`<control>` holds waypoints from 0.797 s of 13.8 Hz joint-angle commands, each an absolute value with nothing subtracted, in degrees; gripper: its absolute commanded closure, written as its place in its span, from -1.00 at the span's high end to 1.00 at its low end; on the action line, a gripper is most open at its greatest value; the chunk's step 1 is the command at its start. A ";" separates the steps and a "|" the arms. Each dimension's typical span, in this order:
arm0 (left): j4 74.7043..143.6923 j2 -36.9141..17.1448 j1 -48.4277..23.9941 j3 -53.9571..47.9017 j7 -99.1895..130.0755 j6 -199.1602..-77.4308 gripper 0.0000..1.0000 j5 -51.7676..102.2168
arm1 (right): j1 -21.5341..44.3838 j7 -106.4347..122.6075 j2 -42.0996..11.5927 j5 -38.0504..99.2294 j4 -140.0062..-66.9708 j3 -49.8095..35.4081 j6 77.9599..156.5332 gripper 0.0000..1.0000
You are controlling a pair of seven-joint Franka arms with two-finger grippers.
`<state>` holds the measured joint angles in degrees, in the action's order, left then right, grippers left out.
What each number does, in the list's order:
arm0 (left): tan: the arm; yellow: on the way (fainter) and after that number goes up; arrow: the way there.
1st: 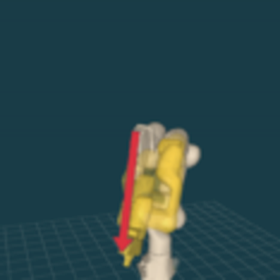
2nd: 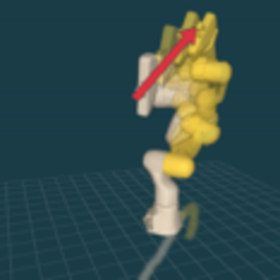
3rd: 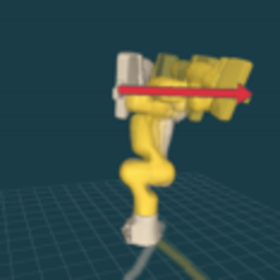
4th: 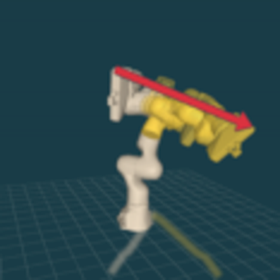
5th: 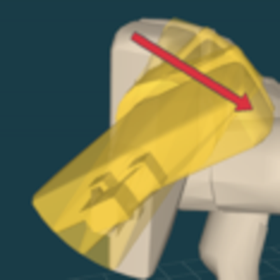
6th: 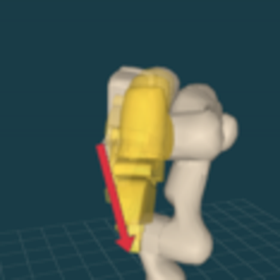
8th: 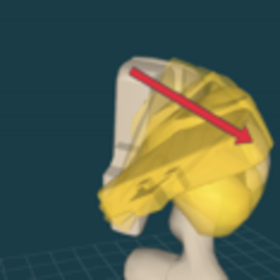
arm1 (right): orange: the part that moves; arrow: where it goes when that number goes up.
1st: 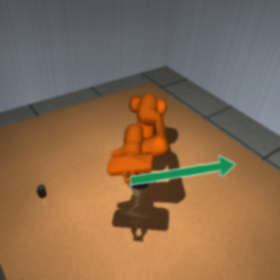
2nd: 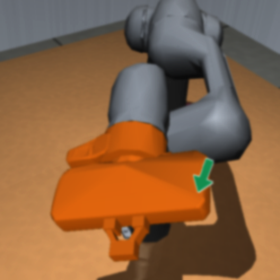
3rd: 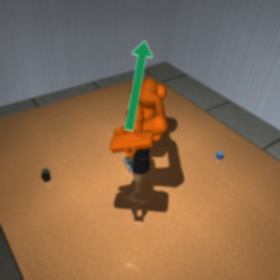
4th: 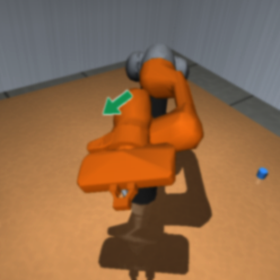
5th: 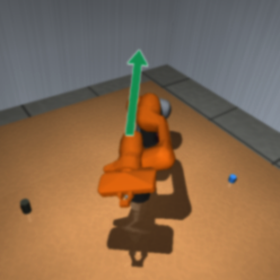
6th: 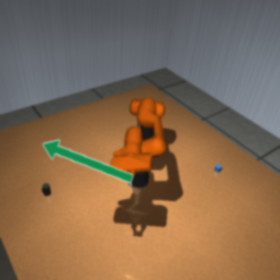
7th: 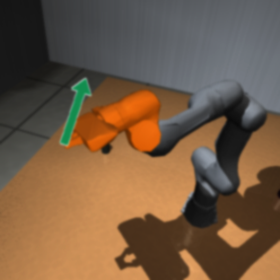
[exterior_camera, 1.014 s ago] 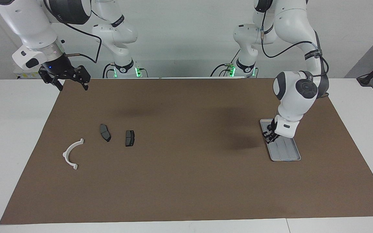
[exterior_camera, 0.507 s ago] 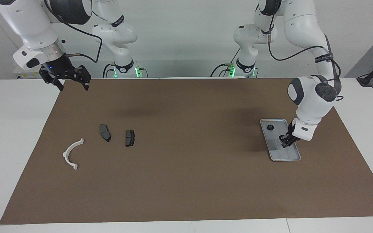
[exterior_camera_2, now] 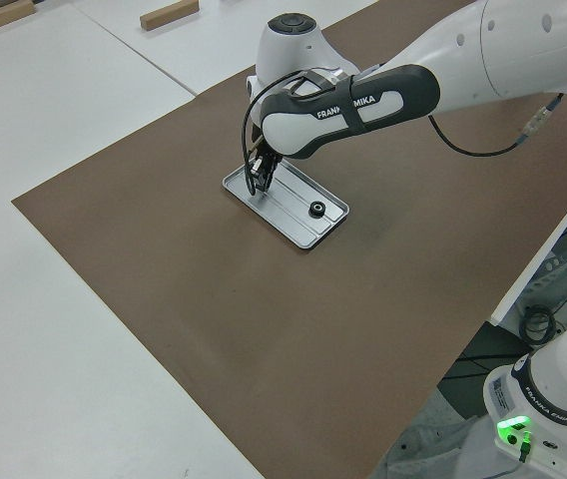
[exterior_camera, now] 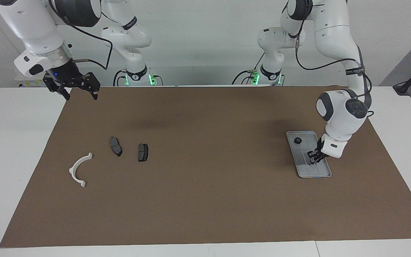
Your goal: Pick bearing gear from pile to tray
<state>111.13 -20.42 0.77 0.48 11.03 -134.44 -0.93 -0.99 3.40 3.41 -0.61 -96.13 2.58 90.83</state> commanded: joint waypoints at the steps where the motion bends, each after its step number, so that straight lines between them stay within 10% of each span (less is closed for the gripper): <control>1: 113.29 -19.16 1.67 -0.09 10.20 -135.70 -1.00 -1.32 | -1.23 1.93 4.39 -0.26 -96.86 2.20 90.88 1.00; 5: 114.26 -18.98 1.67 -0.09 10.20 -136.05 -0.99 -1.32 | -1.23 1.76 4.39 -0.26 -96.86 2.11 90.88 1.00; 8: 114.08 -19.07 1.67 -0.09 10.11 -136.32 0.80 -1.32 | -1.32 1.67 4.39 -0.26 -96.94 2.20 90.97 1.00; 11: 111.46 -18.64 1.76 -0.17 10.19 -135.09 1.00 -1.23 | -1.32 1.67 4.39 -0.26 -96.94 2.20 90.97 1.00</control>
